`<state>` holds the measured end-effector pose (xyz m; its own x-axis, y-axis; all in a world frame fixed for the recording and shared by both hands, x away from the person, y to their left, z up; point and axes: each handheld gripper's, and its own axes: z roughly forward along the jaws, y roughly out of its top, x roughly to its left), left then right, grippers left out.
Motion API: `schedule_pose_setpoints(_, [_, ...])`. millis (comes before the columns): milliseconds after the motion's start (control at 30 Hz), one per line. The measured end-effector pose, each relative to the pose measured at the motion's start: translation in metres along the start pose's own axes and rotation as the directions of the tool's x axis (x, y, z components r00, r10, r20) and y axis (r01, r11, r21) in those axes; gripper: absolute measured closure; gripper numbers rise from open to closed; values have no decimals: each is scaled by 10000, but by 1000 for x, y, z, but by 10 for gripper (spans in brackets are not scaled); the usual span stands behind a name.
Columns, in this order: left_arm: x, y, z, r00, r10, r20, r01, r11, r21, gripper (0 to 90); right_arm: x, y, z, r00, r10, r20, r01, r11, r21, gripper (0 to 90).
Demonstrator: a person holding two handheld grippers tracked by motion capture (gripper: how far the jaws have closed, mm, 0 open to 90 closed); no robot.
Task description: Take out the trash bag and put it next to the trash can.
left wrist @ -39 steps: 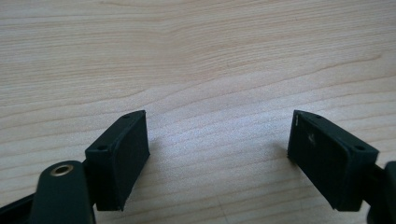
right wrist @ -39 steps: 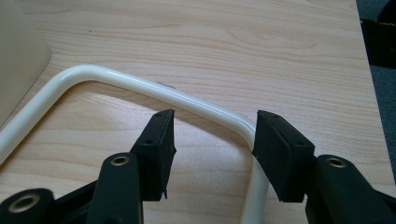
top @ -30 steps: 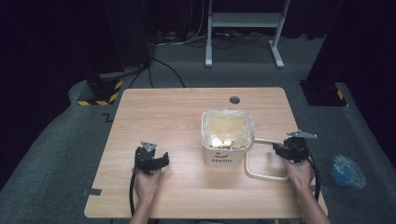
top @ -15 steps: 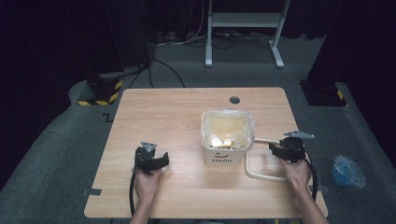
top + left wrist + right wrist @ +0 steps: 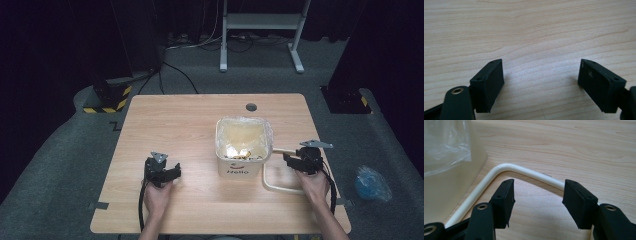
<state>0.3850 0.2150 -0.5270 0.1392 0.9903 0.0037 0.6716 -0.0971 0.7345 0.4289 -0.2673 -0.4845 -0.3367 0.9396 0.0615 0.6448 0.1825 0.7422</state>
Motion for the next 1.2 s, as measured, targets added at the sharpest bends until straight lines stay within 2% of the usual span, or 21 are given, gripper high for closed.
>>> schedule_pose_setpoints(467, [-3,1,2,10000,-36,9,36,10000,9,180,12,6,2,9994,-79,-350,75,9999,-118,388])
schedule_pose_setpoints(767, [-7,1,2,9994,62,338,-63,10000,27,158,18,8,1,9989,-155,-440,149,9998,-129,371])
schedule_pose_setpoints(1200, [-11,4,0,9958,-280,870,273,9996,101,163,25,13,-1,9975,-219,-666,206,9996,-195,357])
